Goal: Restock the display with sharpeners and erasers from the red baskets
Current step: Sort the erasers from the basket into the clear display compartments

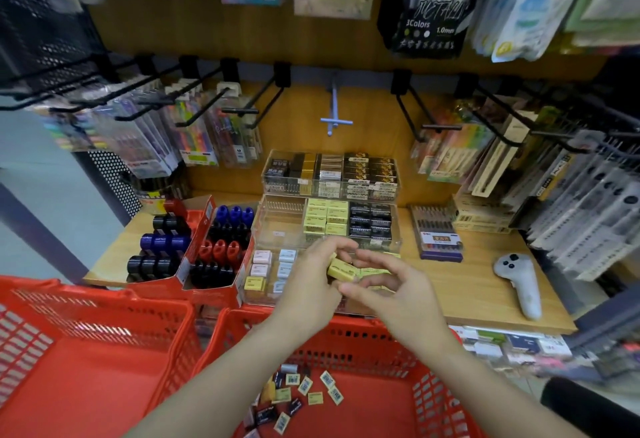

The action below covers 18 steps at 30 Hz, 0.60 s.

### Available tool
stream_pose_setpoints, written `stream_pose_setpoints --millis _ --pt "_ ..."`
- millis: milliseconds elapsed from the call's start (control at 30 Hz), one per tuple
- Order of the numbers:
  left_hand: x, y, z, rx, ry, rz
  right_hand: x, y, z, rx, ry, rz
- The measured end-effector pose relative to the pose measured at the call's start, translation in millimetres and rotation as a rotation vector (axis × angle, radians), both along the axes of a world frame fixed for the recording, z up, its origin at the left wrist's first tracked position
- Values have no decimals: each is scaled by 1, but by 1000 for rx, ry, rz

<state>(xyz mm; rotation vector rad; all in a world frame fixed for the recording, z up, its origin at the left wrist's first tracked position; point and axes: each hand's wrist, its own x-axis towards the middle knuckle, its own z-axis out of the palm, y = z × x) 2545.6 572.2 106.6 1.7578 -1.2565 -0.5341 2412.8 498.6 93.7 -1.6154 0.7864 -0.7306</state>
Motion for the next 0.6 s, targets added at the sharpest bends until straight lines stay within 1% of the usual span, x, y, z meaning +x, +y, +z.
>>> stream_pose_setpoints --millis 100,200,267,333,367,433,500,600 --pt "-1 3 4 -58 -72 -20 -6 -1 4 -43 -19 7" --pt "-1 5 2 -25 -68 -58 -10 -6 6 -137 51 55" --pt "0 4 -2 23 23 -47 -15 -17 2 -112 71 15" --pt "4 2 -5 70 178 -2 -21 -34 -7 -84 124 -123" --pt "6 0 -7 90 250 19 -25 -45 -15 -120 205 -197" --pt "11 -4 -13 115 356 70 -34 -62 -31 -220 383 -280" --pt "16 -8 -19 118 427 143 -35 -70 -46 -288 488 -294" --pt "23 -15 -28 132 499 215 -25 -76 -64 -348 547 -280"
